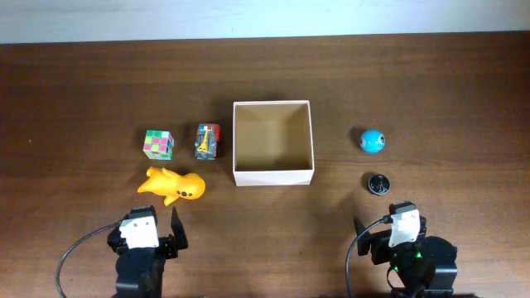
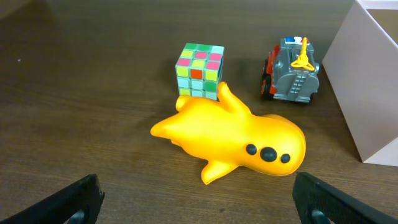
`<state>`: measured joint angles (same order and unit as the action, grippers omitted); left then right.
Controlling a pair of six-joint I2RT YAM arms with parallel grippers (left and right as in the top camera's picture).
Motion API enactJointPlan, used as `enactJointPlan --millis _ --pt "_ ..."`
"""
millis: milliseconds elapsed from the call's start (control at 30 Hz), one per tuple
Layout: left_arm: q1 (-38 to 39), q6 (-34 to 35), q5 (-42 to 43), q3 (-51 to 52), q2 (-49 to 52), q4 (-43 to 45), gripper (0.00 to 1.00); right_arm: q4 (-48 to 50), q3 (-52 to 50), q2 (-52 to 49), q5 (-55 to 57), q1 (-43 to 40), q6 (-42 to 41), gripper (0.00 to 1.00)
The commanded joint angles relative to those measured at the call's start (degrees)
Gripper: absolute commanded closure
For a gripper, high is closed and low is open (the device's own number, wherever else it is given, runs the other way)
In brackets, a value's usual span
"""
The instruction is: Pack container
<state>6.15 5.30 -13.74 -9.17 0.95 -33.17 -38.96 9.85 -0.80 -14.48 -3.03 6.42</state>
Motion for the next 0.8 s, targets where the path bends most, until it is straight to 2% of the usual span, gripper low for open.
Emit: enactJointPlan --millis 0,133,167,767 --pt "0.24 -1.09 0.46 0.33 -0.61 0.17 0.01 0.0 -0.31 0.59 0.13 -0.37 0.24 0.02" --pt "0.24 -1.09 0.46 0.33 -0.61 0.17 0.01 0.0 -0.31 0.59 0.13 -0.37 0.24 0.02" --pt "0.24 -1.09 0.46 0.33 -0.61 0.17 0.01 34.21 -9.46 0.48 13.68 6.78 6.36 0.01" --pt "0.24 -1.09 0.46 0.24 -0.55 -0.31 0.01 34.23 -9.44 0.44 13.68 6.78 6.36 0.01"
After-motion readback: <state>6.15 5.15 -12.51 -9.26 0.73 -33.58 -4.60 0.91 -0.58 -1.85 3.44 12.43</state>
